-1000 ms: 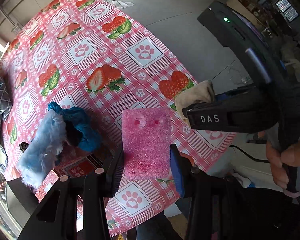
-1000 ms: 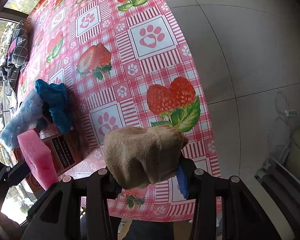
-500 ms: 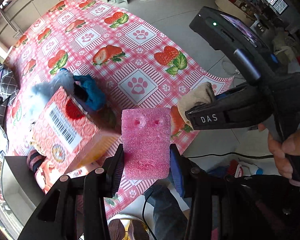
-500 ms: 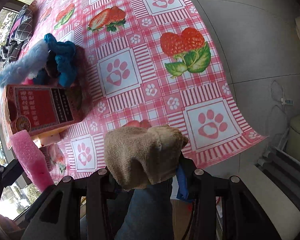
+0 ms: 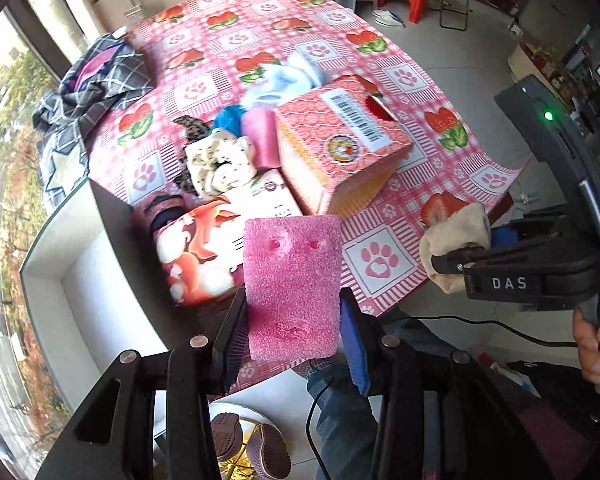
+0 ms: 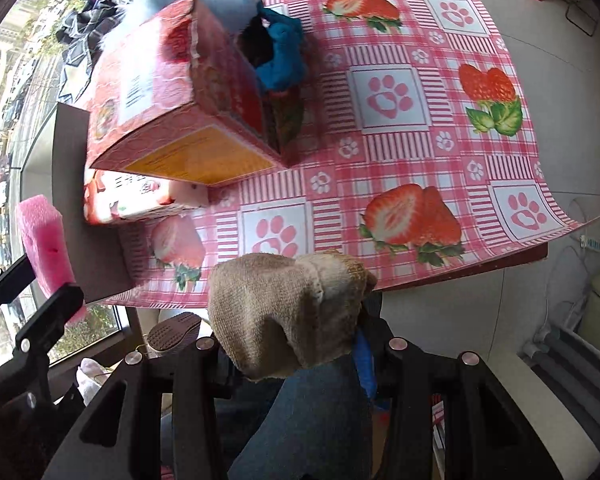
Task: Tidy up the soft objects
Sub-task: 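Carry the sponge and glove with both tools over the open white box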
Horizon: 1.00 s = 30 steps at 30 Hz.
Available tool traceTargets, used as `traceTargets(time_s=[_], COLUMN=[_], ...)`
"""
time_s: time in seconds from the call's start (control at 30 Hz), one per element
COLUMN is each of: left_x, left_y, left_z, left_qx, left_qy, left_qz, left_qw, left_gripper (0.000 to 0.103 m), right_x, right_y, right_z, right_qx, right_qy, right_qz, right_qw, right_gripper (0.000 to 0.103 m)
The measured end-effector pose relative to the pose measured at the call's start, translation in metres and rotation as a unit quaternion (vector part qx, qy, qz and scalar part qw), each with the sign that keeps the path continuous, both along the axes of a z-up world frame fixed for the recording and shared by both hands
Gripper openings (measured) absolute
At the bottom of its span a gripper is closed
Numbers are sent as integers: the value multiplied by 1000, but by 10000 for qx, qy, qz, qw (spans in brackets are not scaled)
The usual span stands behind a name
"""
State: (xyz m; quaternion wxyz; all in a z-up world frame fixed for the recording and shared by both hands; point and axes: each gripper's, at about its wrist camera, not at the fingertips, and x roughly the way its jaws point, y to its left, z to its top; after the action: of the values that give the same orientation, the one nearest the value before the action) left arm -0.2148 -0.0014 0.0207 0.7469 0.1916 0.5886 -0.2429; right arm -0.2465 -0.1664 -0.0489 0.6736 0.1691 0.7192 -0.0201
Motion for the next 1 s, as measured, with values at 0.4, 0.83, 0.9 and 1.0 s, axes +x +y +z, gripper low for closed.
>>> traceTargets(time_s=[0.4,0.83,0.9,1.0], left_x=[18,17,17,18], left_y=[131,240,242,242], left_z=[12,-18,-25,-32], left_qx=[-82,36,45,37], left_qy=[-180,132,213,297], left_qz=[1878,3816,3886,3922], left_qw=[9820,9242,9211,9194], left_gripper=[46,46,46,46], right_x=[49,83,84,86], right_y=[111,227,241,259], right_z=[35,62,63,62], right_qx=[2,22,28,36], right_qy=[-456,-653,-663,-651], right_qz=[1548,3008,3154,3332], right_qw=[9869,9515,9466,9406], right_gripper=[44,44,44,44])
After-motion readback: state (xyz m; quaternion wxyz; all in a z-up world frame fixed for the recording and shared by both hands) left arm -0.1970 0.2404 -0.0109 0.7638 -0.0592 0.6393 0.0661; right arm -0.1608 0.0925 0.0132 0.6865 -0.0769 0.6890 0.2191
